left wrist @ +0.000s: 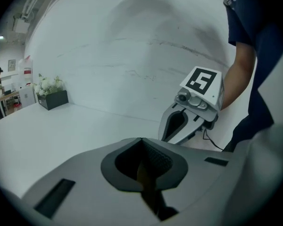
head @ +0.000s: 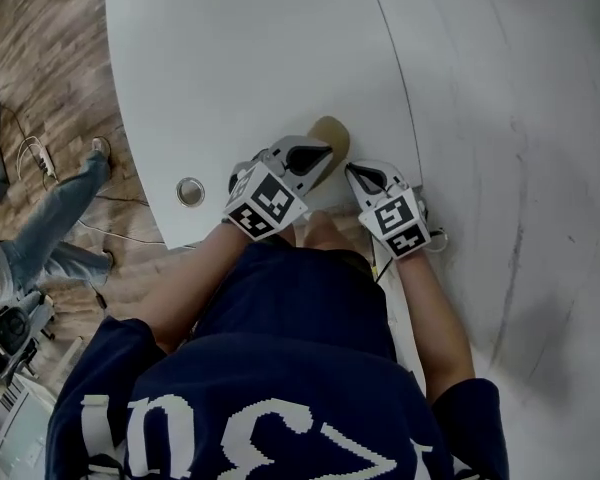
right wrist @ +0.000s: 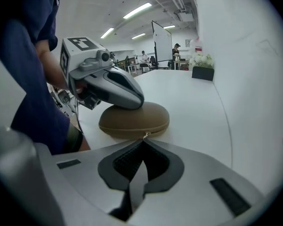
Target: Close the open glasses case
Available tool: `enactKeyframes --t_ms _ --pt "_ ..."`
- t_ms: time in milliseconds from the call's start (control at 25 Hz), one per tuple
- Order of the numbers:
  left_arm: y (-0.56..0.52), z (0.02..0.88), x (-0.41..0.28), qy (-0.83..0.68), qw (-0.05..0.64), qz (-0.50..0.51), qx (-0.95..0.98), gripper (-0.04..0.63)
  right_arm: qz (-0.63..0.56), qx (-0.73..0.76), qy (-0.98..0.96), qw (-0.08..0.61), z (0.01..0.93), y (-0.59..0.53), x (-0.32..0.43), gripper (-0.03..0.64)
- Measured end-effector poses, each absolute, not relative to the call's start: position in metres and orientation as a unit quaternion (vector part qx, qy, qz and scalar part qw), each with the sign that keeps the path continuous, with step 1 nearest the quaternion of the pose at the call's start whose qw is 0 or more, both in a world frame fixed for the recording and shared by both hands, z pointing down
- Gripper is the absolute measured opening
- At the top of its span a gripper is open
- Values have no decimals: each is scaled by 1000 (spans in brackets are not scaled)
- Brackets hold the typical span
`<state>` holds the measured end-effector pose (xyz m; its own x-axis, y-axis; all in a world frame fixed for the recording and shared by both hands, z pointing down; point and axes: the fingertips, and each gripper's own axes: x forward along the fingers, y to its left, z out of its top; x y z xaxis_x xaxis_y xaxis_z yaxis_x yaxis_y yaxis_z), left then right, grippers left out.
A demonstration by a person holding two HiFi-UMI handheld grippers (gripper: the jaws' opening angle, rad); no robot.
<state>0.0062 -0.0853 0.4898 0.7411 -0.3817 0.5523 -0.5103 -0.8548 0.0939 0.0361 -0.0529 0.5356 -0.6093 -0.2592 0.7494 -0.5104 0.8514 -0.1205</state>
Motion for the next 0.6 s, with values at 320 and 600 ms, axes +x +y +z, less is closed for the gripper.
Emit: enactKeyframes --t_ms 320,600 --pt "-68 494 -24 -304 160 303 889 15 234 211 -884 344 541 -22 20 21" --pt "-66 494 -24 -318 127 292 893 14 235 251 -877 336 548 -48 31 21"
